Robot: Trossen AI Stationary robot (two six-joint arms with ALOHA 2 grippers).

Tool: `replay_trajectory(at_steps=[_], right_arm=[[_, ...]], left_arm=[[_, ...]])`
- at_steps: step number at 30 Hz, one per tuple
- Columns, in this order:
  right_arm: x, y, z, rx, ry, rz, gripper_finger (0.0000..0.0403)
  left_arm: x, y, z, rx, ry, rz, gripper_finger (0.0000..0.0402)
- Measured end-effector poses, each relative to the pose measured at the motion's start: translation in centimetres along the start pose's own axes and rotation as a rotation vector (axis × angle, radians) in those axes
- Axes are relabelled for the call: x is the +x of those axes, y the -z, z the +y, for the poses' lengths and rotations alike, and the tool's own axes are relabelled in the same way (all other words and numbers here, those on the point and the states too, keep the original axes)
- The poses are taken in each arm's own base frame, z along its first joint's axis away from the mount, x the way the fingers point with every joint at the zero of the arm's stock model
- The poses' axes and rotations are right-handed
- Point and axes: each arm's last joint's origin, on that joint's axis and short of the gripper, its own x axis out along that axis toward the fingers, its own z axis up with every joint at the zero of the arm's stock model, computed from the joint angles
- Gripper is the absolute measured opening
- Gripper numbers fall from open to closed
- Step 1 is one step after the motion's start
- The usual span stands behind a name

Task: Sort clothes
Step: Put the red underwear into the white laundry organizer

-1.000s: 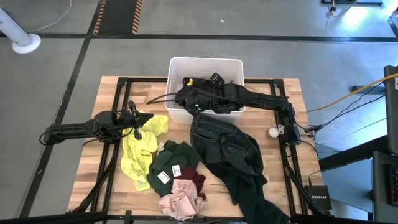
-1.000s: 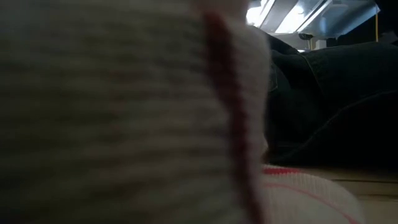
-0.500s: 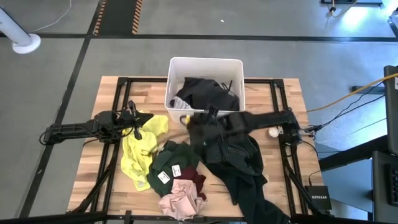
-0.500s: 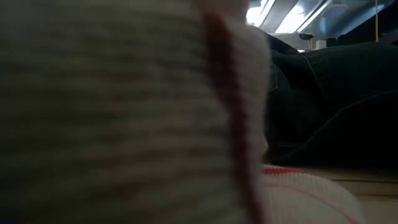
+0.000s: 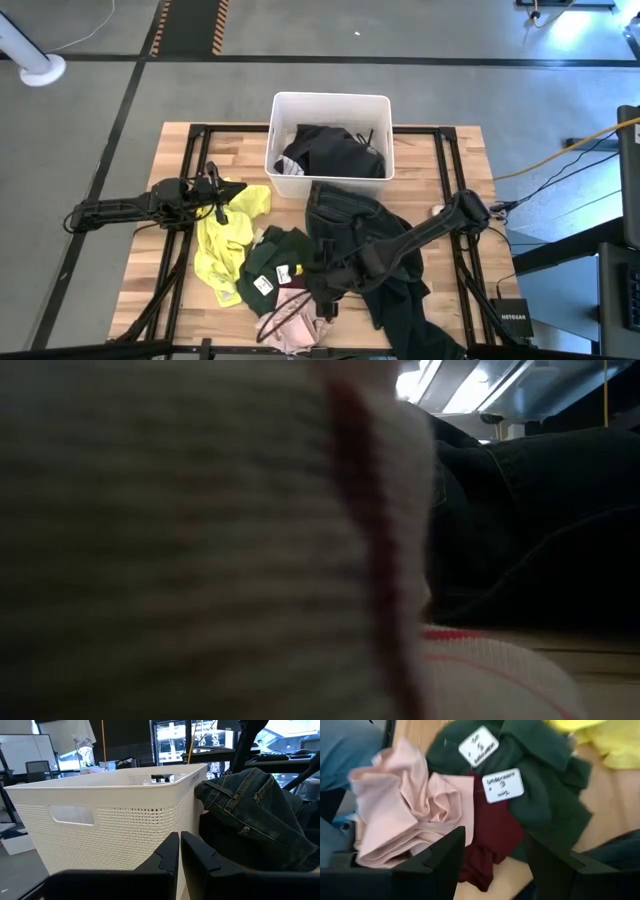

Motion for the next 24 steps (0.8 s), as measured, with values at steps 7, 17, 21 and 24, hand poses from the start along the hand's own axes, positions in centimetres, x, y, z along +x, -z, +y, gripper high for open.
replay_trajectory(at_steps=[7, 17, 21, 24], right_arm=[[4.5, 3.1, -0.2, 0.021, -0.037, -0.058, 0.0218], [6.8, 6.3, -0.9, -0.029, 0.024, -0.008, 0.0218], [8.0, 7.0, -0.9, -0.083, 0.055, 0.007, 0.0218], [9.3, 7.2, -0.6, -0.079, 0.038, -0.006, 0.0218]], left_arm=[[0.0, 0.0, 0.0, 0.007, 0.000, 0.000, 0.0013], [0.0, 0.0, 0.0, 0.010, 0.000, 0.001, 0.0013], [0.0, 0.0, 0.0, 0.010, 0.000, 0.000, 0.0013], [0.0, 0.0, 0.0, 0.010, 0.000, 0.001, 0.0013]])
